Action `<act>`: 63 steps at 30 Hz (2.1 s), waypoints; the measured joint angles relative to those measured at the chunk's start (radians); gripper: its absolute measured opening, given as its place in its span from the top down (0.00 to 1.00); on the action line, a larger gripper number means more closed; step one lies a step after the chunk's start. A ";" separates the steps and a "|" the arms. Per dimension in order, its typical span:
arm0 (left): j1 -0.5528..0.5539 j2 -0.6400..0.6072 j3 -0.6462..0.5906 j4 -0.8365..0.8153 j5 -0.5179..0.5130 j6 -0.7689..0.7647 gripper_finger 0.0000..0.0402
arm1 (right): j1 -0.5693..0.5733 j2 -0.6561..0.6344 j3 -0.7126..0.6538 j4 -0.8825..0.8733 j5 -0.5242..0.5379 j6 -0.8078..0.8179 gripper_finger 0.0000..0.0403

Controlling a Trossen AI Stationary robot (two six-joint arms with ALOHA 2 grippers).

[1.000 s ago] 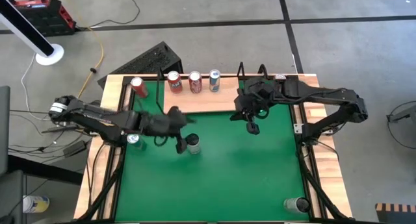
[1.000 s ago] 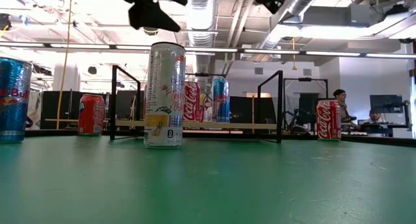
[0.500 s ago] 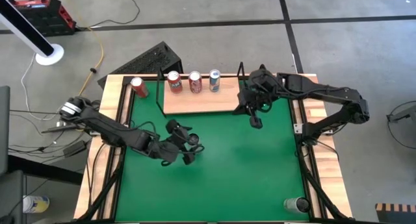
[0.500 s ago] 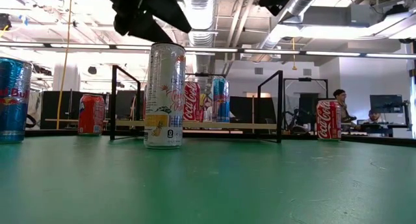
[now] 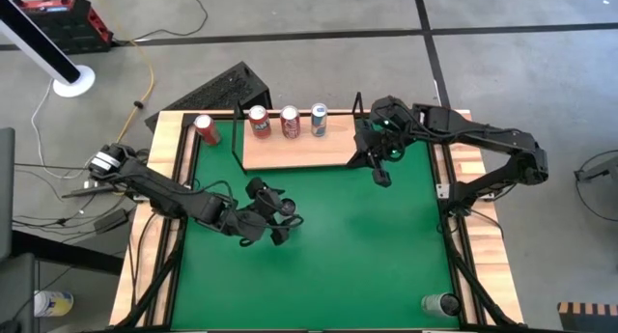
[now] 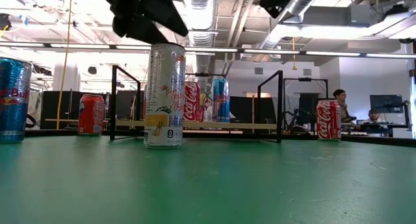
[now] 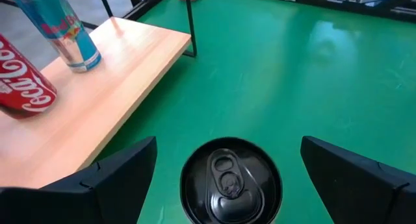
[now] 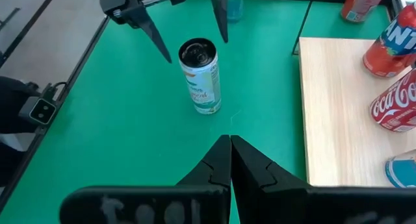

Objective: Place canned beverage on shelf
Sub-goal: Put the left white and yellow soda can on the shelf

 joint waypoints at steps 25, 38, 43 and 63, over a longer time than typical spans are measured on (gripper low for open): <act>0.083 -0.025 -0.214 0.285 0.263 0.122 0.32 | 0.000 0.000 0.000 0.032 0.002 0.092 0.93; 0.314 -0.237 -0.215 0.136 0.639 0.655 0.42 | 0.048 0.001 0.000 0.123 0.161 0.300 0.93; 0.477 -0.261 -0.215 0.120 0.923 0.779 0.42 | 0.113 0.001 0.000 0.136 0.275 0.412 0.93; 0.669 -0.037 -0.214 0.154 1.514 1.031 0.42 | 0.361 0.049 0.001 0.222 0.660 0.798 0.93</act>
